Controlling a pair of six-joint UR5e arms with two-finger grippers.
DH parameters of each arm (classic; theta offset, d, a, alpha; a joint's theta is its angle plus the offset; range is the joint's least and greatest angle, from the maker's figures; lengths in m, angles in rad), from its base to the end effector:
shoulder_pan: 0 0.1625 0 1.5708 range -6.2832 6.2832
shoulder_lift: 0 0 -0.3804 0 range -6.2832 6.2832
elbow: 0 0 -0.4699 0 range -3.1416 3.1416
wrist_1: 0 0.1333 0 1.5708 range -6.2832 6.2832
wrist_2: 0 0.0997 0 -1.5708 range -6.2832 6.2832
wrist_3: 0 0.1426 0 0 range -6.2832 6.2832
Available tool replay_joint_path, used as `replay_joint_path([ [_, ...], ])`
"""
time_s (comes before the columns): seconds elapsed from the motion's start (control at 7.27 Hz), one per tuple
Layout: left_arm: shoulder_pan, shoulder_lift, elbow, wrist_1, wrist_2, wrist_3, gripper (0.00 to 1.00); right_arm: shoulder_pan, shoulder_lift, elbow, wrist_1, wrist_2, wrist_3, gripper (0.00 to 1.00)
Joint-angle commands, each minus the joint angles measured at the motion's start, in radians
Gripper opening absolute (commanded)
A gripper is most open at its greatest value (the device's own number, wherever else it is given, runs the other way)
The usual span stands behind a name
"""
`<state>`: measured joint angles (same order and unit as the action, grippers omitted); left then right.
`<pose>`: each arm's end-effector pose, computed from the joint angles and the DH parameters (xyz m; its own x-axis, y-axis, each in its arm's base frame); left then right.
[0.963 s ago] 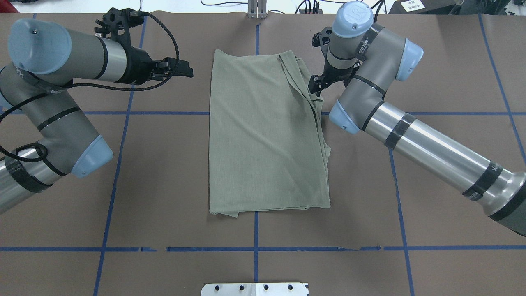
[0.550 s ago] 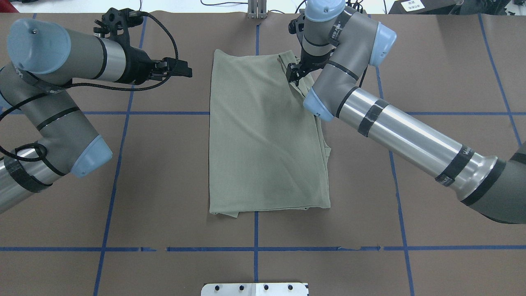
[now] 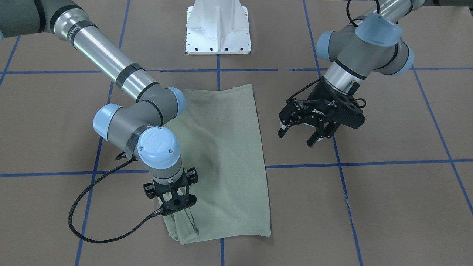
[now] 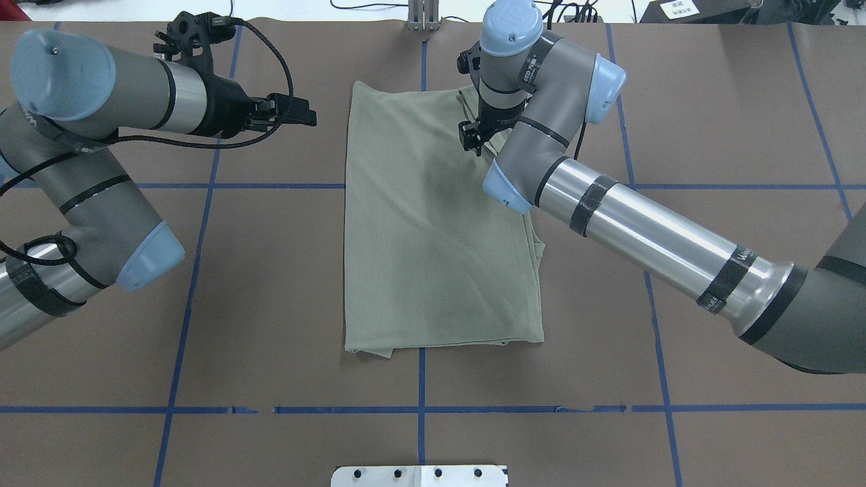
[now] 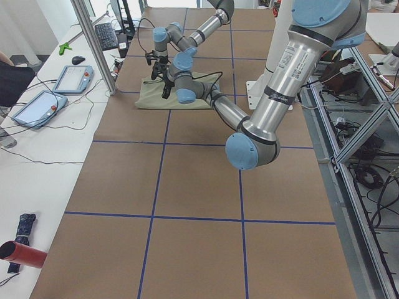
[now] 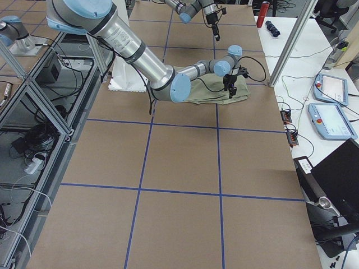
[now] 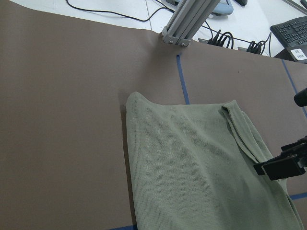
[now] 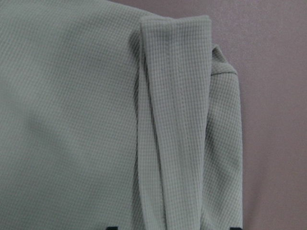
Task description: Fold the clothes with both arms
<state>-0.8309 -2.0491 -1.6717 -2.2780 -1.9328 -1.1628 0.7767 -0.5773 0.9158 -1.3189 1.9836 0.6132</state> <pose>0.4272 -0.5908 0.1847 0.3567 0.1596 -0.9205 0.3486 0.8914 0.2896 -0.6011 -0.6974 0.2671 0.7358 -0.3272 0.5929 0.2067 0.9423 0.2635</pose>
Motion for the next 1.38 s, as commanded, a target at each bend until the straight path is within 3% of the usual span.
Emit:
replay_joint_path([
  [0.0,0.000,0.001,-0.005,0.000,-0.002,0.000,1.00,-0.002,0.019,-0.017,0.004,-0.002,-0.003,0.30],
  [0.28,-0.002,0.001,-0.005,0.000,-0.002,0.000,1.00,-0.004,0.036,-0.102,0.115,-0.011,-0.003,0.29],
  [0.69,-0.002,0.001,-0.005,0.000,-0.002,0.002,1.00,-0.004,0.050,-0.107,0.116,-0.014,-0.001,0.29],
  [0.96,-0.002,0.001,-0.003,0.000,-0.002,0.002,1.00,-0.002,0.051,-0.107,0.116,-0.014,-0.001,0.00],
  [1.24,0.000,0.000,-0.003,0.000,0.000,0.000,1.00,0.006,0.050,-0.106,0.116,-0.019,-0.003,0.00],
])
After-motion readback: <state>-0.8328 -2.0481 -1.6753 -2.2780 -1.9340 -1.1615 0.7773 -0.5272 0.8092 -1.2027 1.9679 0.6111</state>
